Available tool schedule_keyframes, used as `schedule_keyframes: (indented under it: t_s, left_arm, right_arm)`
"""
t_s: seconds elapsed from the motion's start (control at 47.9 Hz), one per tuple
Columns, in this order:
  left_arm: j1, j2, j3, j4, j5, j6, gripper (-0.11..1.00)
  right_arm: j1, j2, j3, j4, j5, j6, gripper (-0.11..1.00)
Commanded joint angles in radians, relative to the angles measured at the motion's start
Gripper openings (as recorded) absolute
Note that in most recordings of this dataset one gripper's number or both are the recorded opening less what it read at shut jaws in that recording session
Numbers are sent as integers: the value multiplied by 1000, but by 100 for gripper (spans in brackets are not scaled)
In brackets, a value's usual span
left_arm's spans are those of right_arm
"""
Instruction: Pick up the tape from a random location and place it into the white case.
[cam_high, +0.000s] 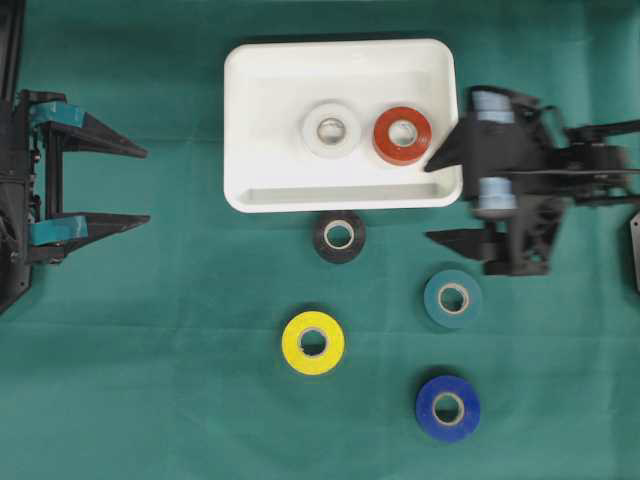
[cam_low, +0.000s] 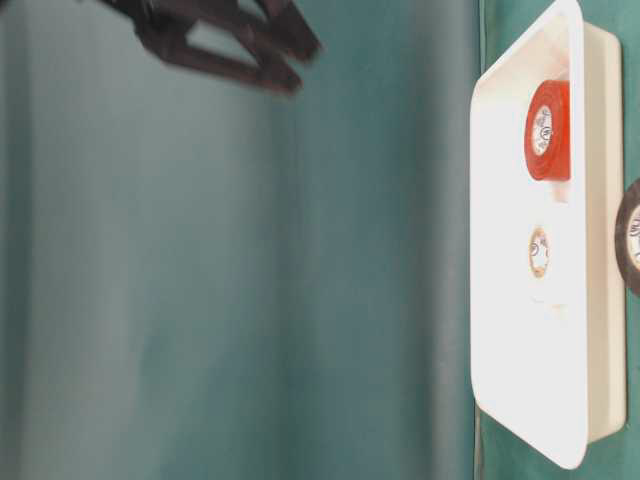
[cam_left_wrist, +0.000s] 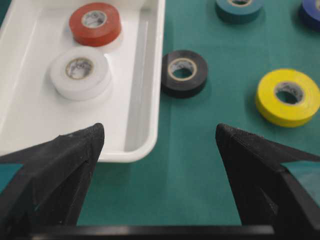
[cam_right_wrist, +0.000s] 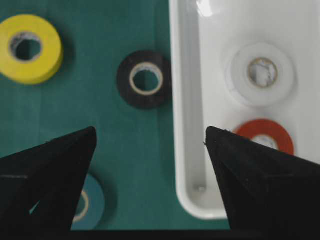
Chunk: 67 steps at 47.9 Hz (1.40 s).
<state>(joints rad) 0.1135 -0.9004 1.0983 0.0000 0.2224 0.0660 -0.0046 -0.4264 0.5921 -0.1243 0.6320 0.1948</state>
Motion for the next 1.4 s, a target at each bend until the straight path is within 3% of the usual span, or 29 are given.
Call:
schedule_keyframes:
  t_s: [0.0, 0.25, 0.438, 0.897, 1.377]
  left_arm:
    - [-2, 3, -11, -2, -5, 0, 97]
    - [-2, 2, -9, -2, 5, 0, 97]
    - [-2, 2, -9, -2, 11, 0, 97]
    - [-2, 2, 5, -2, 11, 0, 97]
    - [-2, 6, 8, -2, 6, 0, 97]
  right_arm:
    - [3, -80, 21, 2, -17, 3, 87]
    - [3, -267, 146, -3, -55, 0, 87]
    - [3, -379, 275, -3, -164, 0, 87]
    - [3, -430, 546, 18, -439, 23, 87]
    - [3, -426, 578, 17, -480, 44, 87]
